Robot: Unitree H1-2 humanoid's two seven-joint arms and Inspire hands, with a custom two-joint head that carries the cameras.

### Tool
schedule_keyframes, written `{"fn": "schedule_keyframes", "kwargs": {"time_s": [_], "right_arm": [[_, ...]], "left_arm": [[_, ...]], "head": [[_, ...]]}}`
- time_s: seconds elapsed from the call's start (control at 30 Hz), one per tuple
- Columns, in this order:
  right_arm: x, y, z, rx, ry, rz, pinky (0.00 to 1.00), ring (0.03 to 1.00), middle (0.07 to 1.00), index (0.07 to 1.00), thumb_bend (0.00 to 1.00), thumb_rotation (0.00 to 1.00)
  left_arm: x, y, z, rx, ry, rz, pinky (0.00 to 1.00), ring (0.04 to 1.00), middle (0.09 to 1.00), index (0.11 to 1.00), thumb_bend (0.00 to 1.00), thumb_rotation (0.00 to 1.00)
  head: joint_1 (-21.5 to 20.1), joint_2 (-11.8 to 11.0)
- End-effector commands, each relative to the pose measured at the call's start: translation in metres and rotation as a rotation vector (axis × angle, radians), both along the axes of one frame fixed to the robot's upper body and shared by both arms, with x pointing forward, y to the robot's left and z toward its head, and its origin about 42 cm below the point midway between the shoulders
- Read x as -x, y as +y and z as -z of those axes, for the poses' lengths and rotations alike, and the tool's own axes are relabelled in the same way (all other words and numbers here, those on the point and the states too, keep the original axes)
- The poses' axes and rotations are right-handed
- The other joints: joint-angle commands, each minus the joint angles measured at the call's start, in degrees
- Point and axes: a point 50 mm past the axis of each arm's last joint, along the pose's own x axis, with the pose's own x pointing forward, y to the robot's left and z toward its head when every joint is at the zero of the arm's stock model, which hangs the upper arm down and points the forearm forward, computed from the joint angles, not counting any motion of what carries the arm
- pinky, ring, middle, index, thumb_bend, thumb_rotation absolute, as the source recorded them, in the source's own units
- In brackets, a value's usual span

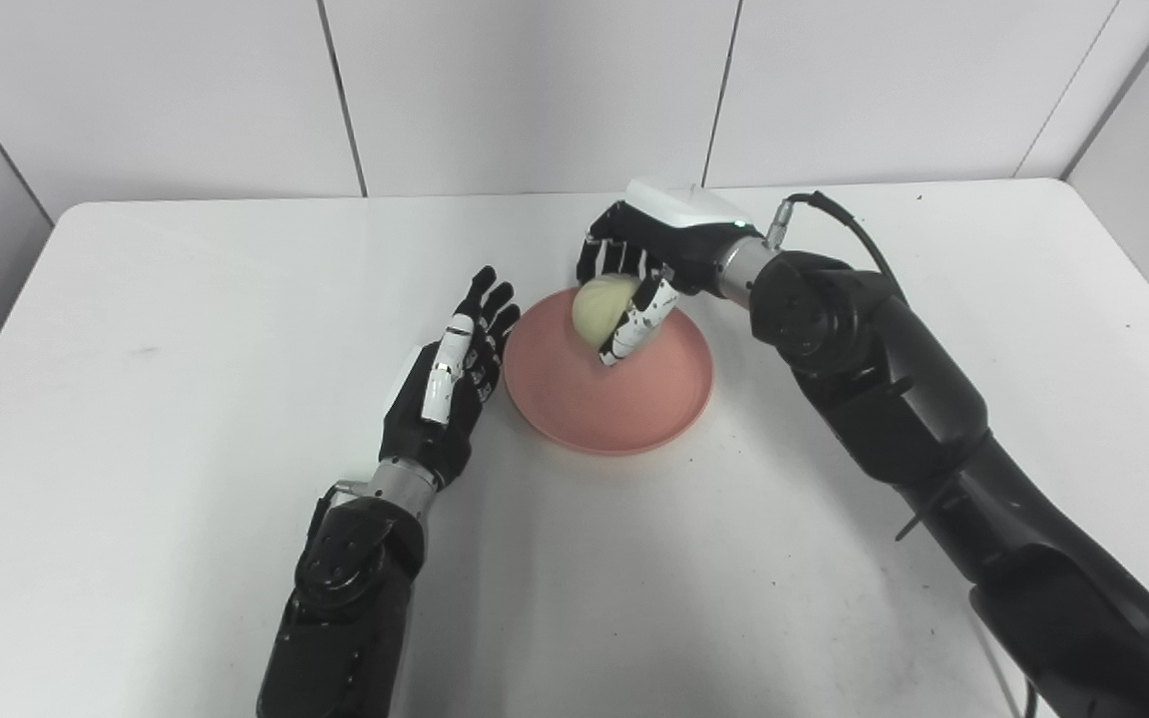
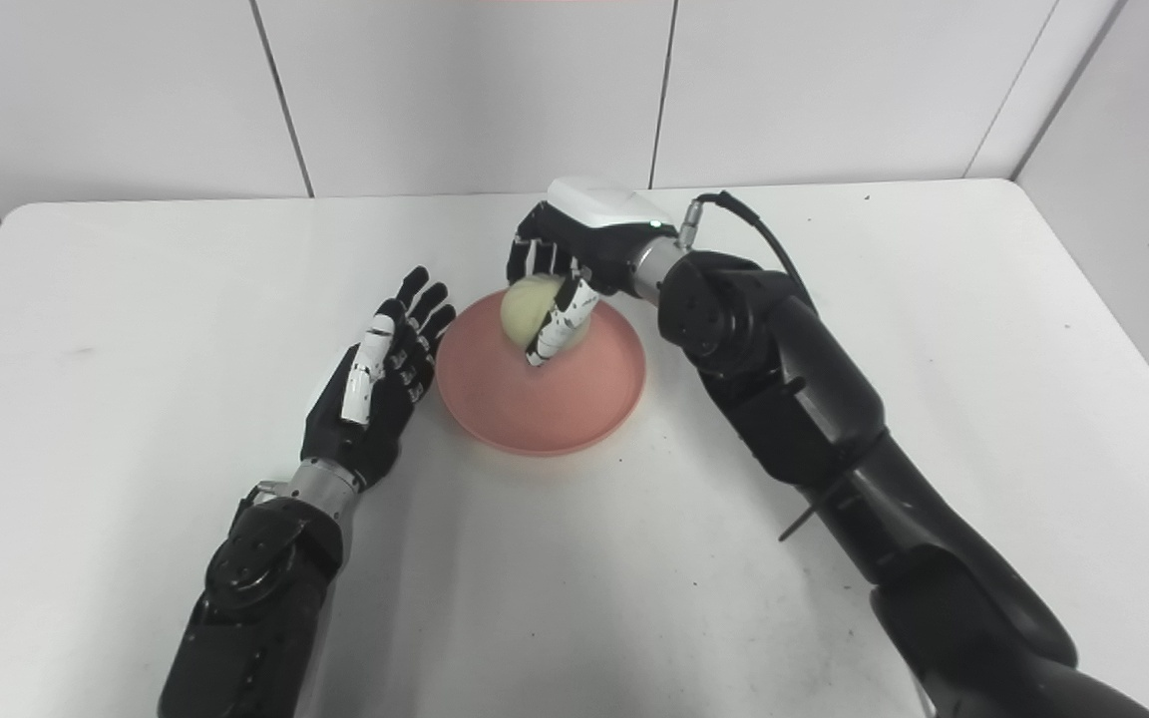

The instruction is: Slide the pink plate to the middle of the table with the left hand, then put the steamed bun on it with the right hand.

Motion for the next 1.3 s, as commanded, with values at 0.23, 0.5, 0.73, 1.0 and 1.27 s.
{"fn": "schedule_keyframes", "kwargs": {"time_s": [0.23,0.5,0.73,1.0,1.27], "right_arm": [[-0.012,0.009,-0.001,0.032,-0.073,-0.02,0.35,0.447,0.449,0.512,0.53,0.0],[-0.013,0.013,0.013,0.099,-0.08,-0.035,0.32,0.41,0.424,0.527,0.52,0.0],[-0.01,0.015,0.017,0.153,-0.061,-0.045,0.28,0.378,0.408,0.528,0.52,0.0],[0.004,0.024,-0.004,0.214,-0.023,-0.075,0.38,0.481,0.468,0.521,0.52,0.0],[0.024,0.034,-0.031,0.276,-0.026,-0.096,0.66,0.8,0.851,0.822,0.83,0.45]], "left_arm": [[0.017,0.003,0.032,-0.059,0.152,-0.009,1.0,0.979,0.988,0.999,0.34,1.0],[0.016,0.003,0.03,-0.058,0.15,-0.007,1.0,0.98,0.987,0.999,0.33,1.0],[0.016,0.002,0.03,-0.06,0.153,-0.001,1.0,0.986,0.991,1.0,0.35,1.0],[0.015,0.002,0.032,-0.056,0.15,0.001,0.99,0.981,0.992,1.0,0.35,1.0],[0.014,0.001,0.031,-0.048,0.155,-0.011,0.99,0.982,0.985,0.996,0.34,1.0]], "head": [[-0.13,0.51],[-0.36,0.99],[-0.39,1.13],[-0.48,1.08],[-0.46,0.97]]}}
